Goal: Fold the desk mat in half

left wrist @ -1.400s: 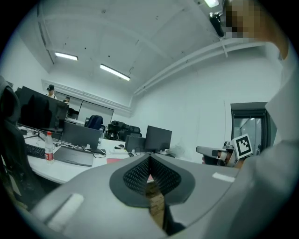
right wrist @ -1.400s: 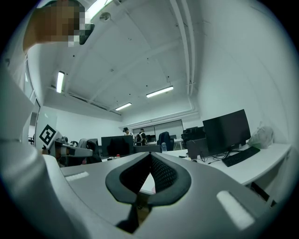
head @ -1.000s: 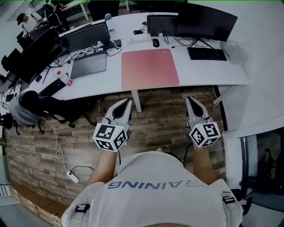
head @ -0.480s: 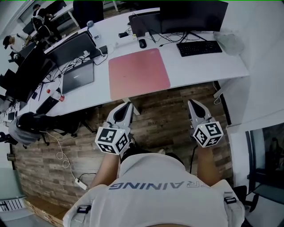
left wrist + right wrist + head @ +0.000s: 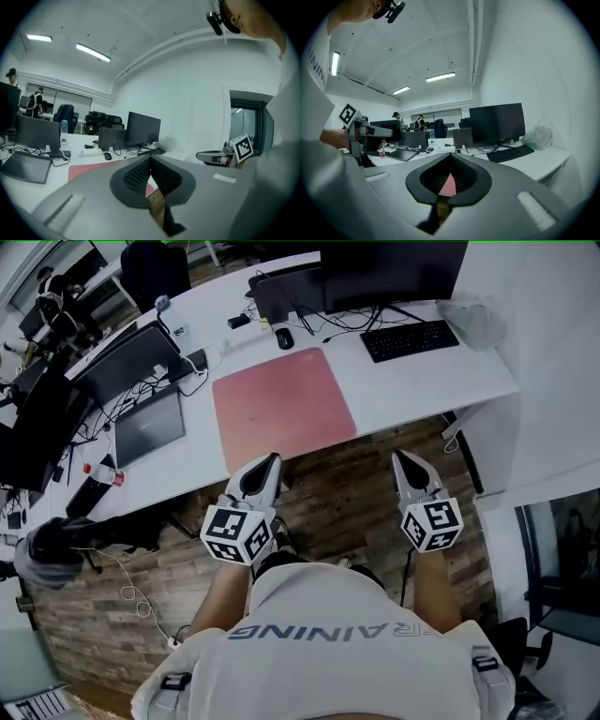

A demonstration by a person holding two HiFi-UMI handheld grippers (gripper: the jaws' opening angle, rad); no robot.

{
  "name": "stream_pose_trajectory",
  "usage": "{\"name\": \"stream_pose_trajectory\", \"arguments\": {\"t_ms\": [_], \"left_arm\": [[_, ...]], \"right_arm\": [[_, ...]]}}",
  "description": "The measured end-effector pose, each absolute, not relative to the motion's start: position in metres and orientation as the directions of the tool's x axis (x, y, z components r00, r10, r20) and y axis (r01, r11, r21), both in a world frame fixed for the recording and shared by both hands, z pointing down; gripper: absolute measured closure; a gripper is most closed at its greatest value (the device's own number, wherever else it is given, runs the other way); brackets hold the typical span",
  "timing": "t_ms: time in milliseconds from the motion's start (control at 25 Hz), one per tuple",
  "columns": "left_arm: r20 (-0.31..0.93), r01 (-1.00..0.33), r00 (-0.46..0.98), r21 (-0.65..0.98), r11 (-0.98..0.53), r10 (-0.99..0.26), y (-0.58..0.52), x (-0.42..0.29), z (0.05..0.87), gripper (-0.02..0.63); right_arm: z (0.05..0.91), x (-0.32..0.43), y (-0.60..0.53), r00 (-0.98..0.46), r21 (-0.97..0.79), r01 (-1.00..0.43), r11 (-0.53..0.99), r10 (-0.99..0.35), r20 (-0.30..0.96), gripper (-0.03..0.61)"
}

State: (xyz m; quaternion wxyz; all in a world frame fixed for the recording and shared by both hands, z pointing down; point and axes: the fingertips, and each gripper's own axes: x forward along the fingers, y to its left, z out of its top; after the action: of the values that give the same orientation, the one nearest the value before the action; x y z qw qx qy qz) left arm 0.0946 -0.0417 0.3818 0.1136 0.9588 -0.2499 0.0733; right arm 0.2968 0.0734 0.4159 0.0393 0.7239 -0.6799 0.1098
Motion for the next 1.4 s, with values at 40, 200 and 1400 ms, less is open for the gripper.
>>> {"name": "stream_pose_trajectory", "arguments": {"t_ms": [40, 200, 1400], "left_arm": [[0.196, -0.492, 0.867, 0.184, -0.851, -0.458, -0.052, 0.093, 0.381, 0.614], [0.203, -0.476, 0.875, 0.196, -0.857, -0.44, -0.097, 0.082, 0.387, 0.614], [0.404, -0.356, 0.889, 0.315, -0.88, -0.215, -0.192, 0.138, 0.486, 0.614]], "right_arm": [[0.416, 0.294, 0.063, 0.053, -0.091, -0.993, -0.074, -0.975, 0.216, 0.562], [0.413, 0.285, 0.022, 0.078, -0.089, -0.991, -0.1, -0.972, 0.222, 0.562], [0.569, 0.342, -0.036, 0.253, -0.327, -0.815, -0.478, -0.802, 0.54, 0.501]]}}
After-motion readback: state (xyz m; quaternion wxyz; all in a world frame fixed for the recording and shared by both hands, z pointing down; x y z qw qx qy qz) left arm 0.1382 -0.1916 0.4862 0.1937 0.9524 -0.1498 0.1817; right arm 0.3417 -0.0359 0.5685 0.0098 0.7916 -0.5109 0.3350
